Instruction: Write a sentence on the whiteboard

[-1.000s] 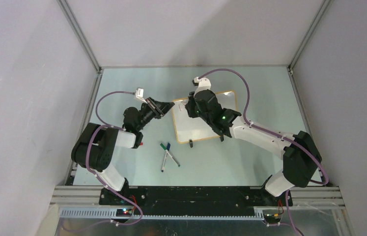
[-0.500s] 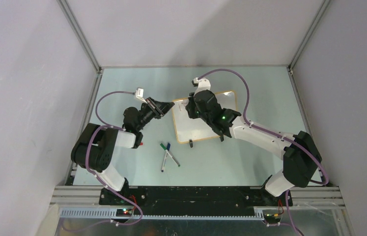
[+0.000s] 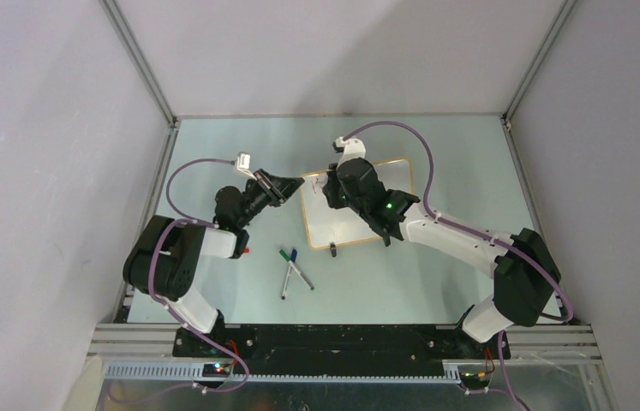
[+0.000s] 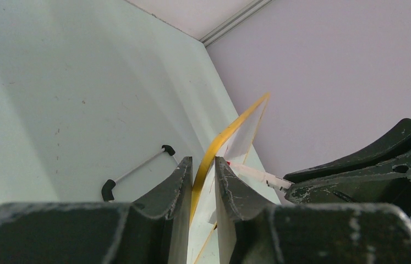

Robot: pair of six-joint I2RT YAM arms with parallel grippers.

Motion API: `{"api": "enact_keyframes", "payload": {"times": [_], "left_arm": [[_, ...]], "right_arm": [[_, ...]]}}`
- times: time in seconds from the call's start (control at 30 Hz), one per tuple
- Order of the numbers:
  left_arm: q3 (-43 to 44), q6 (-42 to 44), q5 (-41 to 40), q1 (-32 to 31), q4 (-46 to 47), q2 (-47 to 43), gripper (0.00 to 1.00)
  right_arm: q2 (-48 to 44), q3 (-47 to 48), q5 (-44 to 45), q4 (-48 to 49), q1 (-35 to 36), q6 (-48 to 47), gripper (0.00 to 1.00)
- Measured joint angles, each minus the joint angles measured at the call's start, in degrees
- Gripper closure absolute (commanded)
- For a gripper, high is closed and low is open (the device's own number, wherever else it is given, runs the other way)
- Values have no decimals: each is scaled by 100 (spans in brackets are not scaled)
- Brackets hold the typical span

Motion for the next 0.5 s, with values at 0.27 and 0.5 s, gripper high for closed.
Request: {"api": "enact_keyframes", "payload": {"times": [0.27,0.5], "left_arm": [[0,4,-4,0,-2,-4,76],[0,31,-7,0,-11,-4,76]], "right_arm": [[50,0,-146,-26,24,-9,100],[63,0,-208,-70,37,-13,100]]}}
